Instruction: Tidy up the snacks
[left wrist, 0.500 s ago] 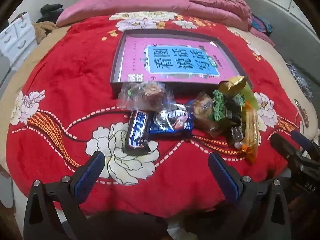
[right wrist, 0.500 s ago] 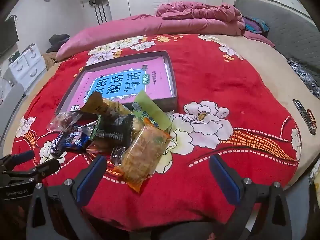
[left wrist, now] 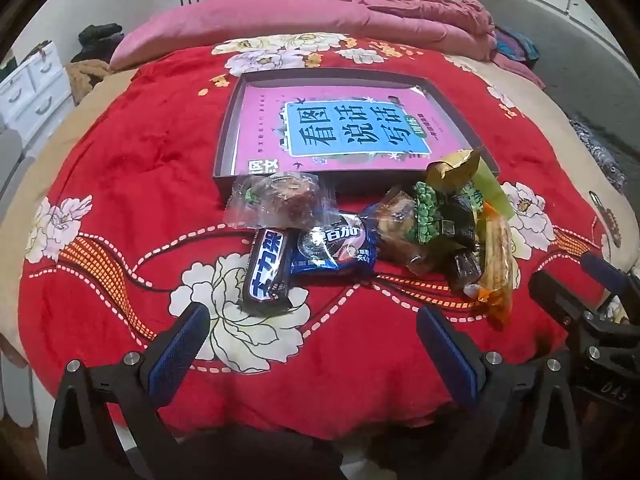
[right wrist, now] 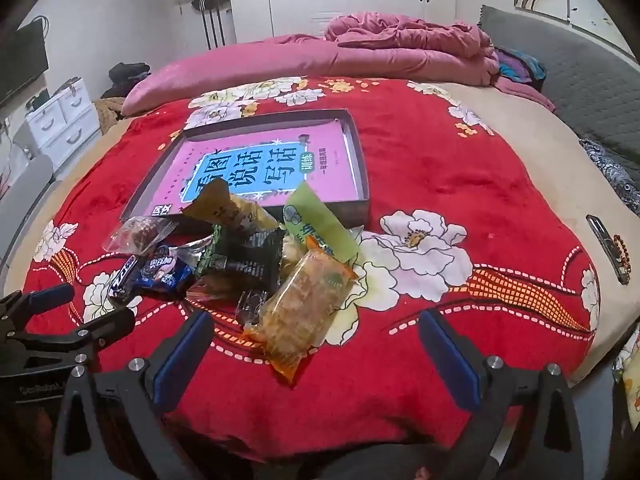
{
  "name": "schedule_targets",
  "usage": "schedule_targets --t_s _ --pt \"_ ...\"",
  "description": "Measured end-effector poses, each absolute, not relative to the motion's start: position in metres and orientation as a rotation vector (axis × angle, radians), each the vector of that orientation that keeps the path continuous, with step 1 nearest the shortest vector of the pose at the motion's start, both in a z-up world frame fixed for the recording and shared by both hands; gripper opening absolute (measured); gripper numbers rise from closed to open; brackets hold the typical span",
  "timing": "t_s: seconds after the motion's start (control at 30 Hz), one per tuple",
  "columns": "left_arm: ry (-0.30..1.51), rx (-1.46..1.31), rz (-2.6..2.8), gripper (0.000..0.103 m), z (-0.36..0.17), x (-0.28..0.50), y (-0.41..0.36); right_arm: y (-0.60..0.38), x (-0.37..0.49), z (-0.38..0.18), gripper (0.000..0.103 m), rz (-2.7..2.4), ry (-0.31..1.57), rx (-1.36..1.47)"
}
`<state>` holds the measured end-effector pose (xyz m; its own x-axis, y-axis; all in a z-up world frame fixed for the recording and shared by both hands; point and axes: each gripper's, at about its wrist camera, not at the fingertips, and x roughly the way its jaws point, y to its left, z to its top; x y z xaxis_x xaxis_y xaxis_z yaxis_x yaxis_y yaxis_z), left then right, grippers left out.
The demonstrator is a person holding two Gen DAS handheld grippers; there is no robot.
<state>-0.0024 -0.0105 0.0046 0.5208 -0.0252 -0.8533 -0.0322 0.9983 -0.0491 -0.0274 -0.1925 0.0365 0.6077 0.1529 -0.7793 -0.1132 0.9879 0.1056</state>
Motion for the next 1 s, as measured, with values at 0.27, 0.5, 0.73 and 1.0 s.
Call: schedule_targets --t_s 0.27,0.5,0.73,1.0 --pt "1.026 -0.053 0.001 0.103 0.0033 -0.0014 -0.01 -0.1894 -0.0261 0.0353 0.103 0.15 0.91 0.034" --pt "1.024 -0.058 0.0 0.103 0.0035 -0.0017 -0.009 -0.1893 -0.0261 0.0344 0.103 0.148 0.909 0.035" --pt "1.026 -0.063 0.006 0.103 0.0039 -0.0014 -0.0079 -0.1898 -0.0267 0.0349 0.103 0.145 0.905 0.037" --pt "1.022 -0.069 0.005 0.103 0.0046 -0.0019 -0.0061 -0.1907 -0.0283 0.0374 0.103 0.145 0.895 0.037"
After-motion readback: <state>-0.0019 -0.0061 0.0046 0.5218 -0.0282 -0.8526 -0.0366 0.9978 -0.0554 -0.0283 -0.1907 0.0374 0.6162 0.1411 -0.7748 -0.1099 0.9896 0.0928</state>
